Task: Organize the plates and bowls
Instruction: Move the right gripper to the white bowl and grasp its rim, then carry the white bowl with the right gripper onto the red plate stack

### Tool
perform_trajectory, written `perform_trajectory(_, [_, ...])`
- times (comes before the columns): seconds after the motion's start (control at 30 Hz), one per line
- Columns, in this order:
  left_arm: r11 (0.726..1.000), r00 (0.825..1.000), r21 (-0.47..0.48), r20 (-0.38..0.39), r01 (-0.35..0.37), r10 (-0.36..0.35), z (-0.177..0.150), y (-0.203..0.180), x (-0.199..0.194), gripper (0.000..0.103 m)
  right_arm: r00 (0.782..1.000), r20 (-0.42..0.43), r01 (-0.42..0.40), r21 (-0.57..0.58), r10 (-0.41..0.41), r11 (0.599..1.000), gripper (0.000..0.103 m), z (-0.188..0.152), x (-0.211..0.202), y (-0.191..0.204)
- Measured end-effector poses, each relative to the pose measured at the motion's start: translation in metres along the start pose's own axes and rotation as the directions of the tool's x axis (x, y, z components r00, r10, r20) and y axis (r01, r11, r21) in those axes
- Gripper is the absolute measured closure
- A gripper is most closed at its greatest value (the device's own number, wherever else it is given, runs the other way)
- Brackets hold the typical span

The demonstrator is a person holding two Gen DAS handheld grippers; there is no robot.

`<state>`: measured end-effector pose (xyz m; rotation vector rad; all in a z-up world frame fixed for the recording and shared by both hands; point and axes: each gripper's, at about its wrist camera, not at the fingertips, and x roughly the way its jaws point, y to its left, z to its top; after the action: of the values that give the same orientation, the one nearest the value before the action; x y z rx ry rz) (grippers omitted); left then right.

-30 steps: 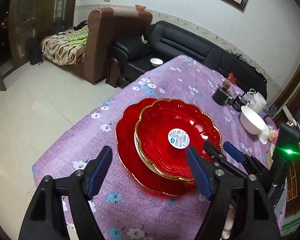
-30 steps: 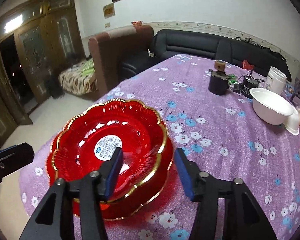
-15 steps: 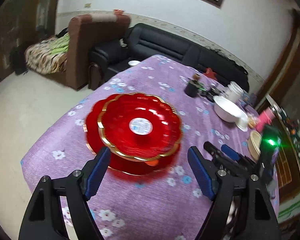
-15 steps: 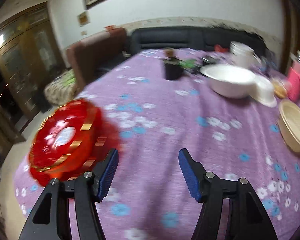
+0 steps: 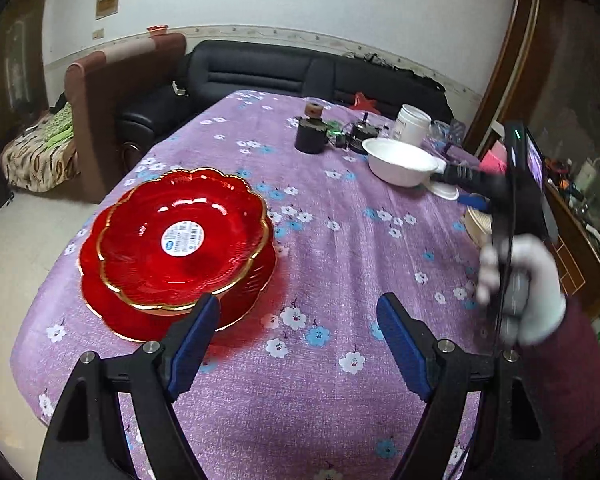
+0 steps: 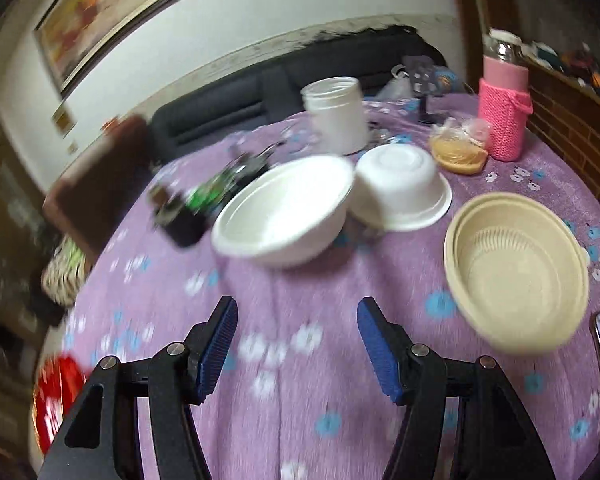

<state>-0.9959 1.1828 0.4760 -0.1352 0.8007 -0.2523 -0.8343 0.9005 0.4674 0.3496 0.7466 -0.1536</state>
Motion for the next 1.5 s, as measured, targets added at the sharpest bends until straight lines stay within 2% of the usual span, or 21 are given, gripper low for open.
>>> perform_trajectory(0.17, [1.000, 1.000, 0.022, -0.015, -0.013, 0.013, 0.004, -0.007, 0.012, 0.023, 0.999, -0.039, 0.030, 0.091, -0.027, 0.995, 0.036, 0.039, 0.043, -0.010])
perform_trajectory(0.3, [0.999, 0.999, 0.039, -0.025, -0.025, 0.026, 0.008, -0.013, 0.021, 0.023, 0.993, -0.116, 0.044, 0.148, -0.027, 0.988, 0.037, 0.053, 0.083, -0.015])
perform_trajectory(0.37, [0.999, 0.999, 0.046, -0.031, -0.027, 0.029, 0.010, -0.014, 0.025, 0.023, 0.989, -0.146, 0.030, 0.171, -0.005, 0.985, 0.061, 0.053, 0.093, -0.017])
perform_trajectory(0.4, [0.999, 0.999, 0.046, -0.034, -0.028, 0.030, 0.009, -0.016, 0.027, 0.023, 0.986, -0.166, 0.021, 0.187, 0.010, 0.982, 0.069, 0.053, 0.098, -0.020])
perform_trajectory(0.47, [0.999, 0.999, 0.043, -0.039, -0.023, 0.025, 0.010, -0.017, 0.028, 0.023, 0.986, -0.159, -0.008, 0.215, 0.043, 0.977, 0.070, 0.049, 0.094, -0.026])
perform_trajectory(0.5, [0.999, 0.999, 0.040, -0.040, -0.021, 0.022, 0.009, -0.017, 0.028, 0.023, 0.984, -0.168, -0.021, 0.216, 0.058, 0.976, 0.085, 0.045, 0.089, -0.028])
perform_trajectory(0.53, [0.999, 0.999, 0.039, -0.039, -0.020, 0.021, 0.009, -0.017, 0.027, 0.023, 0.980, -0.184, -0.040, 0.220, 0.081, 0.975, 0.094, 0.041, 0.087, -0.030])
perform_trajectory(0.6, [0.999, 0.999, 0.040, -0.036, -0.012, 0.014, 0.008, -0.019, 0.025, 0.023, 0.959, -0.217, -0.122, 0.258, 0.181, 0.958, 0.094, 0.029, 0.077, -0.036])
perform_trajectory(0.67, [0.999, 1.000, 0.040, -0.030, -0.003, 0.004, 0.006, -0.020, 0.021, 0.023, 0.951, -0.241, -0.134, 0.238, 0.192, 0.962, 0.094, 0.017, 0.064, -0.037])
perform_trajectory(0.73, [0.999, 1.000, 0.044, -0.024, 0.006, -0.005, 0.003, -0.022, 0.015, 0.023, 0.933, -0.277, -0.172, 0.213, 0.228, 0.962, 0.095, -0.001, 0.047, -0.038])
perform_trajectory(0.87, [0.999, 1.000, 0.039, -0.015, 0.028, -0.027, 0.000, -0.024, 0.007, 0.023, 0.881, -0.364, -0.239, 0.210, 0.303, 0.948, 0.095, -0.039, 0.015, -0.044])
perform_trajectory(0.97, [0.999, 0.999, 0.025, -0.018, 0.044, -0.043, -0.002, -0.026, 0.004, 0.023, 0.816, -0.441, -0.293, 0.241, 0.373, 0.925, 0.094, -0.067, -0.006, -0.045])
perform_trajectory(1.0, [0.999, 0.999, 0.024, -0.019, 0.046, -0.046, -0.003, -0.029, 0.004, 0.023, 0.805, -0.462, -0.306, 0.216, 0.373, 0.927, 0.094, -0.077, -0.016, -0.043])
perform_trajectory(1.07, [0.999, 0.999, 0.024, -0.026, 0.048, -0.047, -0.005, -0.034, 0.007, 0.023, 0.799, -0.487, -0.313, 0.163, 0.352, 0.936, 0.092, -0.088, -0.026, -0.038])
perform_trajectory(1.17, [0.998, 0.997, 0.021, -0.058, 0.052, -0.051, -0.008, -0.043, 0.018, 0.023, 0.829, -0.485, -0.297, 0.039, 0.278, 0.954, 0.092, -0.105, -0.038, -0.030])
perform_trajectory(1.27, [0.999, 0.995, 0.020, -0.093, 0.044, -0.042, -0.012, -0.049, 0.028, 0.023, 0.859, -0.450, -0.279, -0.011, 0.244, 0.960, 0.087, -0.116, -0.042, -0.030])
perform_trajectory(1.33, [0.999, 0.992, 0.016, -0.117, 0.040, -0.038, -0.014, -0.052, 0.034, 0.023, 0.881, -0.415, -0.273, -0.051, 0.228, 0.961, 0.073, -0.121, -0.047, -0.033])
perform_trajectory(1.4, [1.000, 0.992, 0.015, -0.127, 0.023, -0.021, -0.014, -0.055, 0.039, 0.023, 0.900, -0.378, -0.264, -0.076, 0.217, 0.962, 0.066, -0.123, -0.051, -0.035])
perform_trajectory(1.5, [1.000, 0.990, 0.006, -0.143, 0.010, -0.010, -0.009, -0.059, 0.048, 0.023, 0.907, -0.354, -0.266, -0.067, 0.226, 0.962, 0.065, -0.122, -0.053, -0.039])
